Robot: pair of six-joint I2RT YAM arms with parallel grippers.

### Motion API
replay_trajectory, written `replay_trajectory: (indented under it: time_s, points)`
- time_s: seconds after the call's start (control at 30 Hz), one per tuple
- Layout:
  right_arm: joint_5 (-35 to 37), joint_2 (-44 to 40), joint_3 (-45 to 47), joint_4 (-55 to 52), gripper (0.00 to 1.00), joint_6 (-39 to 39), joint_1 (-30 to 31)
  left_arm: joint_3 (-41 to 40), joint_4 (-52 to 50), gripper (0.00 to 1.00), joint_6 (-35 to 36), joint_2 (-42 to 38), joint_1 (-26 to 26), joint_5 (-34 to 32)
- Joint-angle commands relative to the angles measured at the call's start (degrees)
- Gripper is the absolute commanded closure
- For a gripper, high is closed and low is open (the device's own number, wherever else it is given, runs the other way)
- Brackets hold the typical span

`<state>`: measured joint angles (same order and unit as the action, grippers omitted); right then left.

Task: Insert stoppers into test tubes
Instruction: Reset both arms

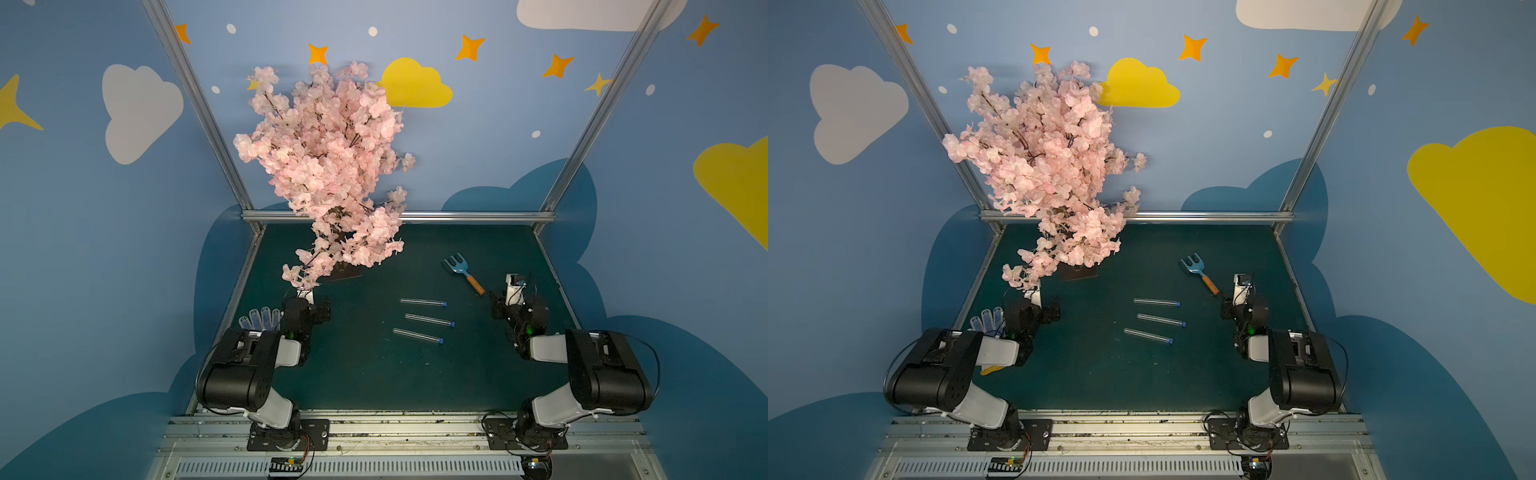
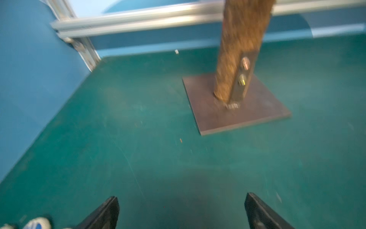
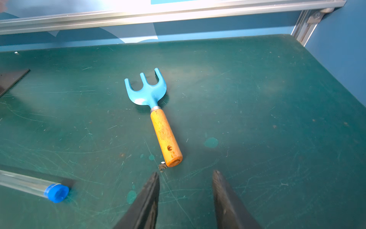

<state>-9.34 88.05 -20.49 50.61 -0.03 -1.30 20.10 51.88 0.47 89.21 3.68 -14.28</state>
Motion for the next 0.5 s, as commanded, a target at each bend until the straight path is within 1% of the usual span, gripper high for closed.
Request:
replay_trajectory:
  time_s: [0.0,0.17,0.23,0.27,0.3,0.47]
  points:
    - [-0.42,-0.51,-1.17,-0.35,0.52,0.16,-0.09,1.74,-2.89,0.00,-2.14,-0.97,-0.32,-3.01]
    - [0.48,-0.59,-1.69,-1.52,0.50,0.07,0.32,1.89,-2.90,0.00,-2.22,-0.75,-0.47,-2.76]
    - [0.91,-0.25,-1.57,-0.88,0.48,0.04,0.57,3.48,-6.05,0.00,-3.04,-0.51,-2.36,1.22]
    - [1.10,-0.32,-1.78,-1.37,0.28,0.03,0.59,4.04,-7.16,0.00,-3.49,-0.43,-3.14,2.71]
    - [1.61,-0.42,-1.91,-1.81,0.11,-0.07,0.82,4.03,-6.76,0.00,-3.52,-0.28,-3.23,2.68]
    - [3.78,-0.42,-2.07,-2.16,0.10,-0.50,1.79,2.33,-5.21,0.00,-2.16,-1.60,-2.97,3.67]
